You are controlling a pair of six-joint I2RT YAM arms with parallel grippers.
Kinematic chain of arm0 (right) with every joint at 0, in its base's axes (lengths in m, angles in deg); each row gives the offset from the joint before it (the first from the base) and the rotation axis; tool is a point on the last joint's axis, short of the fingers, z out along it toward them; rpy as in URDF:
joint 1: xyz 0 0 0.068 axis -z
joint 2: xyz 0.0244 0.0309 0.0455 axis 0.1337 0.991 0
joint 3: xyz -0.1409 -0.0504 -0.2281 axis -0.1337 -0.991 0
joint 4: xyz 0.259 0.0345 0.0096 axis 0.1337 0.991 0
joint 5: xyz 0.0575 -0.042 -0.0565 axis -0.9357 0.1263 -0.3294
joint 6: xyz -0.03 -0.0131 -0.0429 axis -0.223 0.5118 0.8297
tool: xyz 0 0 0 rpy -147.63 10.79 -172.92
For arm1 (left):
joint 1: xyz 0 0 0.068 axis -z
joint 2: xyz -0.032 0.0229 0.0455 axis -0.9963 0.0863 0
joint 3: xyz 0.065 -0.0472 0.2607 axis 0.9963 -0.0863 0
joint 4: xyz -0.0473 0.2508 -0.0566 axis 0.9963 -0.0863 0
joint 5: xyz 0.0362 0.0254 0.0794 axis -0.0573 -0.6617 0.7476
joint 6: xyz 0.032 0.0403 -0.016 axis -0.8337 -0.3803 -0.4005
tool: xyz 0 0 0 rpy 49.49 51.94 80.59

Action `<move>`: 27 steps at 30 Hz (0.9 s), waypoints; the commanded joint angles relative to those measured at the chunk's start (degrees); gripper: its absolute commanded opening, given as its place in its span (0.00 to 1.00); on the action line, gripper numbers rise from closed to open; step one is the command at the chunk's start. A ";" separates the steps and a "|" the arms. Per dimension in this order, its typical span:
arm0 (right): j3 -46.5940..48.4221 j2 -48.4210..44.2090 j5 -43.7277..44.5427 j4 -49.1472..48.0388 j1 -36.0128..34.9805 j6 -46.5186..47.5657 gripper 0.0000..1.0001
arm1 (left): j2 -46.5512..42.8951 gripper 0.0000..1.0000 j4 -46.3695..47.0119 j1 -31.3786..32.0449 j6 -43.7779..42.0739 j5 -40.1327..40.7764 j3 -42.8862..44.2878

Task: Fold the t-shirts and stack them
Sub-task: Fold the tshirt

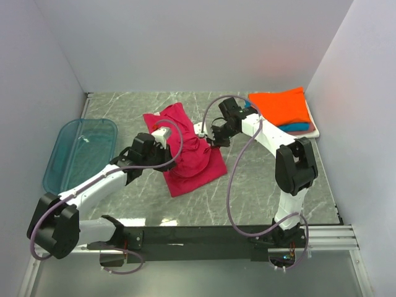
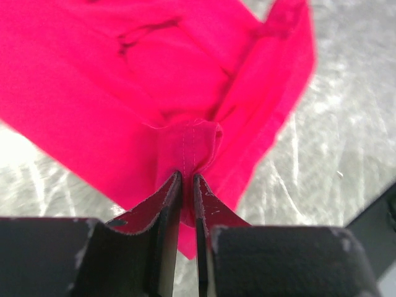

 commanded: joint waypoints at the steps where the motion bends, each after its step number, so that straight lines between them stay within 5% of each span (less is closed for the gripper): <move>1: -1.32 -4.86 -0.17 0.94 0.05 -0.20 0.00 | -1.66 0.19 -0.18 0.01 -2.17 -8.06 3.04; 6: -12.81 -17.66 0.53 2.43 0.58 3.49 0.00 | -7.28 0.21 -3.26 5.19 0.90 -9.04 1.81; 15: -39.72 -43.16 0.70 1.74 0.58 5.08 0.00 | -9.93 0.21 -4.85 26.62 12.14 0.34 -3.72; 27: -57.40 -52.42 8.09 -6.88 0.49 3.58 0.00 | 1.84 0.21 -8.97 49.13 20.59 10.02 0.66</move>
